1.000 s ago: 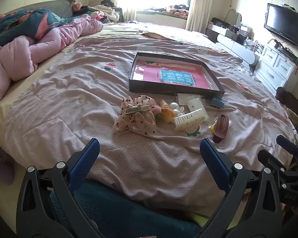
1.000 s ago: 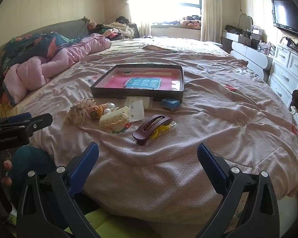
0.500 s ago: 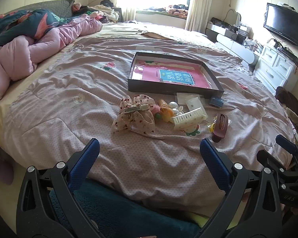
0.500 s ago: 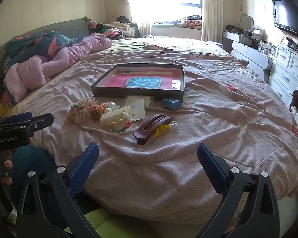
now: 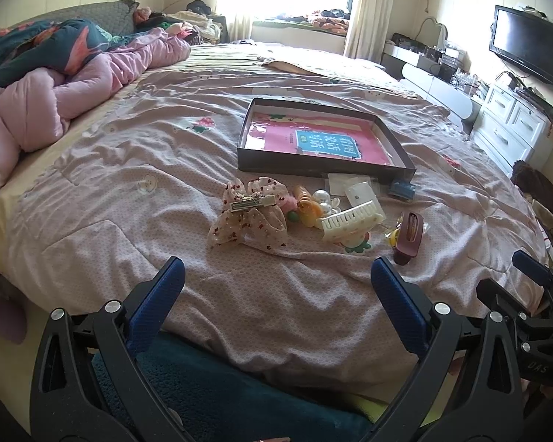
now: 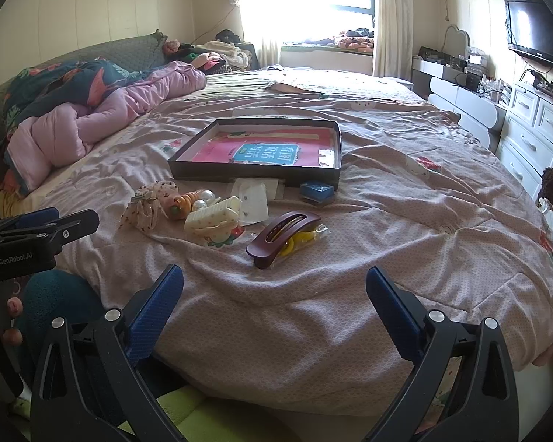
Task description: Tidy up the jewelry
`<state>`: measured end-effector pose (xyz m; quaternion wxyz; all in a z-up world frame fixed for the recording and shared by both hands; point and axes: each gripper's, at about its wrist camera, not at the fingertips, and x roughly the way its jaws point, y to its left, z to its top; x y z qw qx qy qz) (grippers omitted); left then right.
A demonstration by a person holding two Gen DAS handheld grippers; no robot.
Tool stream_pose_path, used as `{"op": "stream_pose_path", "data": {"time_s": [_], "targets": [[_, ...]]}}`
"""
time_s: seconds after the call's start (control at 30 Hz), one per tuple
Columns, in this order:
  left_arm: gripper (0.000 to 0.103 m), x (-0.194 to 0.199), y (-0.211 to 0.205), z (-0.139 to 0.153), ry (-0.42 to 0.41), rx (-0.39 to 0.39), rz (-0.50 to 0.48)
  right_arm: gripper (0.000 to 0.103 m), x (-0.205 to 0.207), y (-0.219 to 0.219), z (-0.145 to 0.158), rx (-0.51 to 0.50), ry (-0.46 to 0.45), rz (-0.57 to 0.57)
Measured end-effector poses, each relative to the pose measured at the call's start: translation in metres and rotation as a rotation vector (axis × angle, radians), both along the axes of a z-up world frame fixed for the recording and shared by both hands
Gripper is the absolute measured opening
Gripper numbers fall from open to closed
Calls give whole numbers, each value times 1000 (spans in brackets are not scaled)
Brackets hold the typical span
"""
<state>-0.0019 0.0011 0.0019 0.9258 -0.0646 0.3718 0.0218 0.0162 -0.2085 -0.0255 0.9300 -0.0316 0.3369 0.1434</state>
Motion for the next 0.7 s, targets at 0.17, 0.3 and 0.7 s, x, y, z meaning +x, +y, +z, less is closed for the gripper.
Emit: {"op": "stream_pose_path", "data": {"time_s": [0.17,0.3,0.7], "targets": [[93,0,0,0,0,-1,-2,97,-1,0,0,1,0,0],[93,0,0,0,-1,0,-1,97,0,-2,1,0,0,1],[93,2,-4,0,0,1,-5,97,-1,0,0,1,0,2]]}}
